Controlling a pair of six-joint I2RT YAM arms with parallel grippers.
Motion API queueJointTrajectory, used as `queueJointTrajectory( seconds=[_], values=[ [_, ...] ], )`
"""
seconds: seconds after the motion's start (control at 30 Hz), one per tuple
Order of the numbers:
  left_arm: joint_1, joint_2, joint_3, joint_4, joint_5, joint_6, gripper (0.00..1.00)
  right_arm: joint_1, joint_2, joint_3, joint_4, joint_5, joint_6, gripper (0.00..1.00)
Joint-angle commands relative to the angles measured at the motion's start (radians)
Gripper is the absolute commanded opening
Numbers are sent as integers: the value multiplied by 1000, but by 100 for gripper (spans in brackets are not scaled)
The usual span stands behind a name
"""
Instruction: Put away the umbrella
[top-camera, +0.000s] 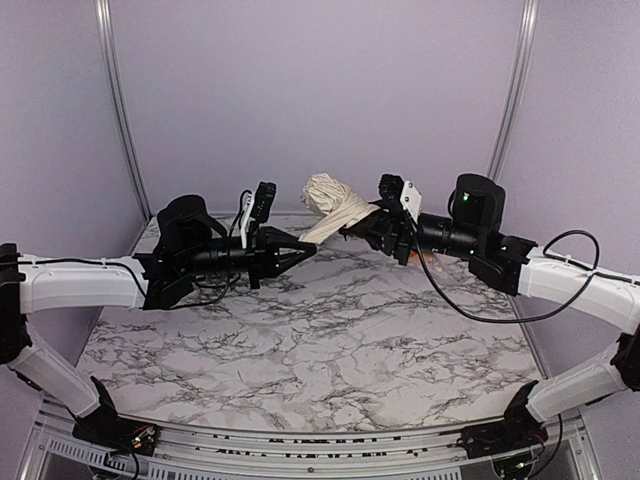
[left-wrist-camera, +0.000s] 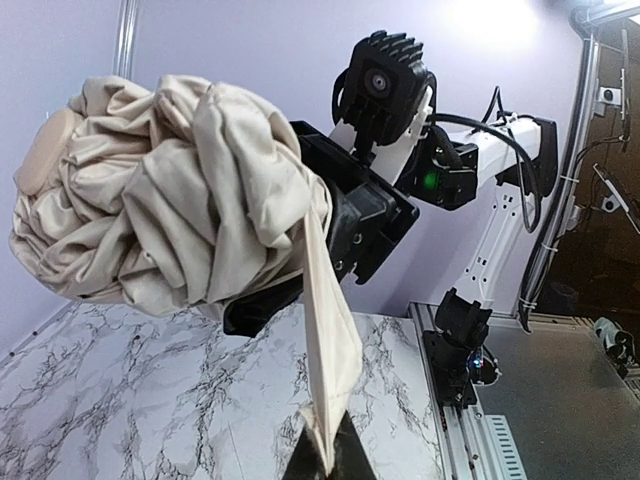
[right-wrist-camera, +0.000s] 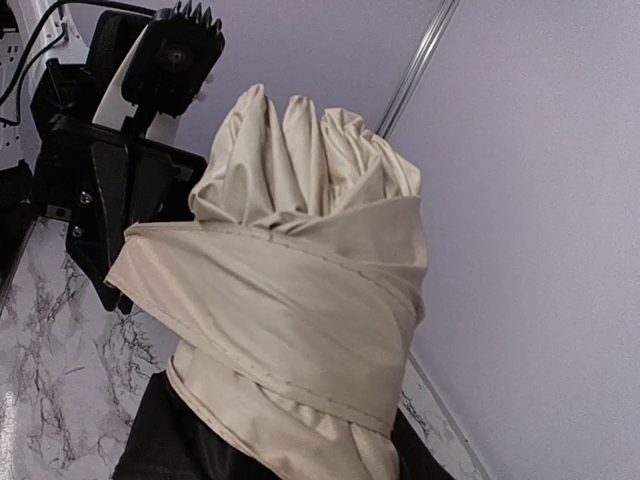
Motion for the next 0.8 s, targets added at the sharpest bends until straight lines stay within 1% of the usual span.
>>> queueJointTrajectory(
  seconds=[0.0, 0.07, 0.17, 0.33, 0.4, 0.47, 0.57, 0.63, 0.7, 0.77],
  values=[
    [24, 62, -19, -113, -16, 10, 0, -63, 17, 135, 86, -87, 222, 0],
    [38, 93, -27, -113, -37, -10, 0, -67, 69, 125, 67, -127, 288, 0],
    [52, 168, -32, -128, -74, -45, 0, -68, 153, 56, 153, -153, 393, 0],
    [88, 313, -56, -135, -120, -140, 0, -69, 302, 17, 207, -96, 493, 0],
    [98, 382, -46, -160, -121, -164, 0, -67, 380, 5, 248, -104, 545, 0],
    [107, 449, -33, -163, -101, -208, 0, -65, 466, 23, 247, -117, 584, 0],
    [113, 509, -29, -164, -106, -238, 0, -65, 557, 26, 234, -74, 615, 0],
    [118, 563, -5, -192, -108, -239, 0, -65, 590, 19, 244, -40, 636, 6],
    [118, 618, 40, -258, -92, -229, 0, -65, 632, 31, 239, -45, 644, 14],
    [118, 662, 77, -274, -73, -230, 0, -66, 673, 52, 225, -54, 644, 22]
  ],
)
